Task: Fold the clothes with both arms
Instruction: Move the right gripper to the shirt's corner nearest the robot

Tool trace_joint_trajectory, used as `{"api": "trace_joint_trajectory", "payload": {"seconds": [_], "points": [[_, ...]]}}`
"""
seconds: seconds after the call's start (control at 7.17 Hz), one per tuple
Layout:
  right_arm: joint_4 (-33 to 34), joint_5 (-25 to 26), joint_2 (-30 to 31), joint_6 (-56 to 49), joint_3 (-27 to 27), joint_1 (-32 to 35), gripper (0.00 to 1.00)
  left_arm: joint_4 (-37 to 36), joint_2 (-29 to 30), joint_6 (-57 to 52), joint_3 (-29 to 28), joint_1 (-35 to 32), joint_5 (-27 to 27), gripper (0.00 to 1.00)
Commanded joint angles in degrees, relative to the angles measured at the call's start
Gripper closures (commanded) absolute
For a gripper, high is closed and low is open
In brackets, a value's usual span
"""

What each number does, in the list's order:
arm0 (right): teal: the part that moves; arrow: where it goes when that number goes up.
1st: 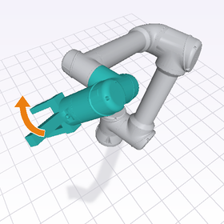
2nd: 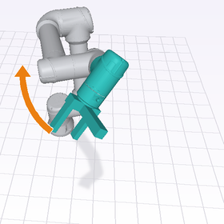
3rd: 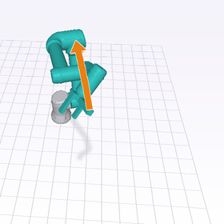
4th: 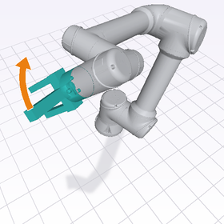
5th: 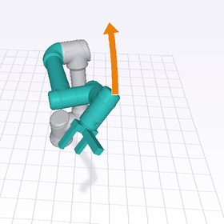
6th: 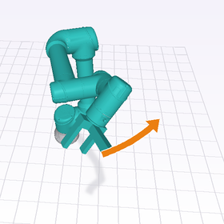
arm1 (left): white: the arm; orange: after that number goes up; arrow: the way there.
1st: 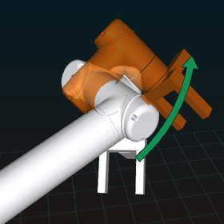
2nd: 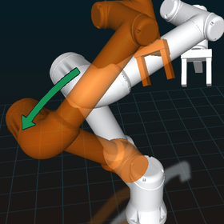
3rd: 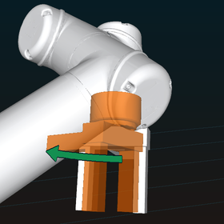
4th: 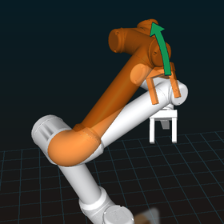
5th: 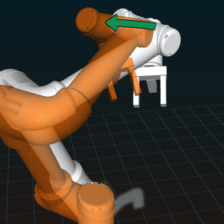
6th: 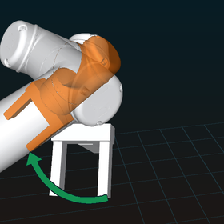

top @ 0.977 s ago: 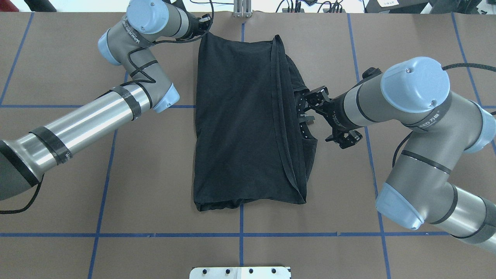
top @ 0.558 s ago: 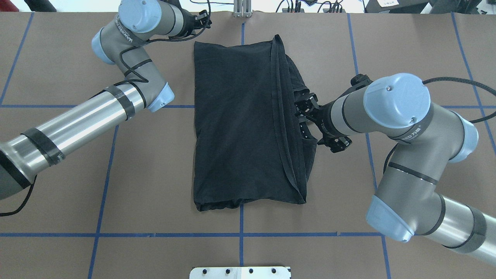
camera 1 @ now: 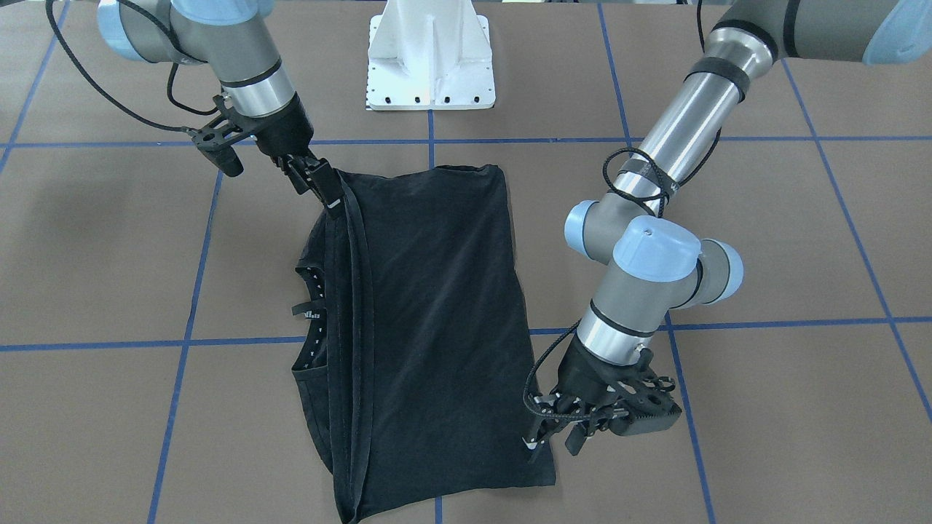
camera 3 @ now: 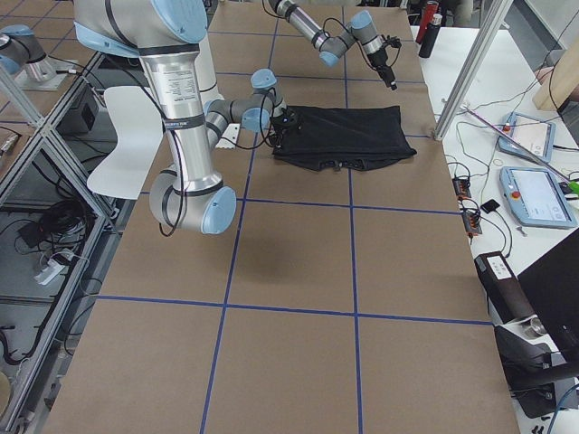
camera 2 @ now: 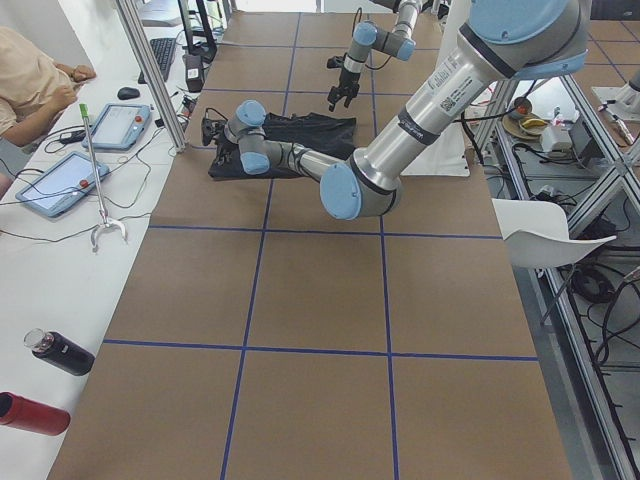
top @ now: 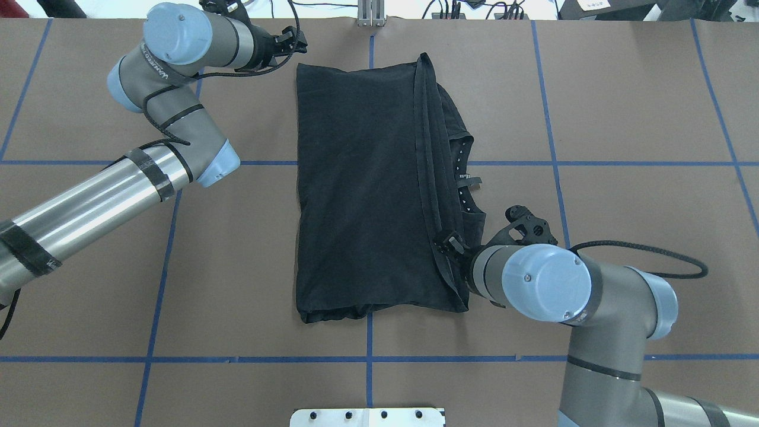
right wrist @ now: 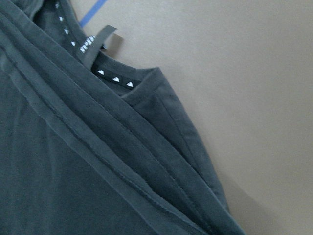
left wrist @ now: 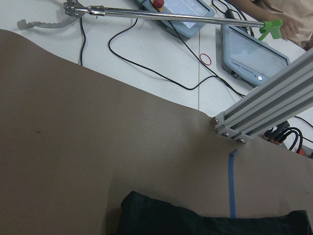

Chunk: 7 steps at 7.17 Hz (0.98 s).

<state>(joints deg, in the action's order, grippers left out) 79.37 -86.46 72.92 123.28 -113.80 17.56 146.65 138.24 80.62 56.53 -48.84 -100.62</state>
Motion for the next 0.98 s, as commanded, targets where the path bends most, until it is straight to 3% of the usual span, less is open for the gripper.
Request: {"api": "trace_joint_trajectory", "payload": {"seconds": [0.0, 0.42, 0.7, 0.84], "points": [[-0.18, 4.36, 0.74, 2.04, 1.38, -4.45, 0.03, -0.14, -0.16, 0.06, 0.16, -0.03, -0.02, 0.23], [-1.23, 4.55, 0.55, 1.78, 4.20, -4.55, 0.06, -0.14, -0.07, 0.15, 0.16, 0.06, -0.02, 0.23], [-1.15, 4.90, -0.93, 1.87, 6.30, -3.67, 0.20, -0.14, -0.07, 0.15, 0.16, 0.06, -0.02, 0.23], [-1.15, 4.90, -1.03, 1.87, 6.49, -3.67, 0.39, -0.14, -0.16, 0.15, 0.16, 0.06, -0.02, 0.23]]}}
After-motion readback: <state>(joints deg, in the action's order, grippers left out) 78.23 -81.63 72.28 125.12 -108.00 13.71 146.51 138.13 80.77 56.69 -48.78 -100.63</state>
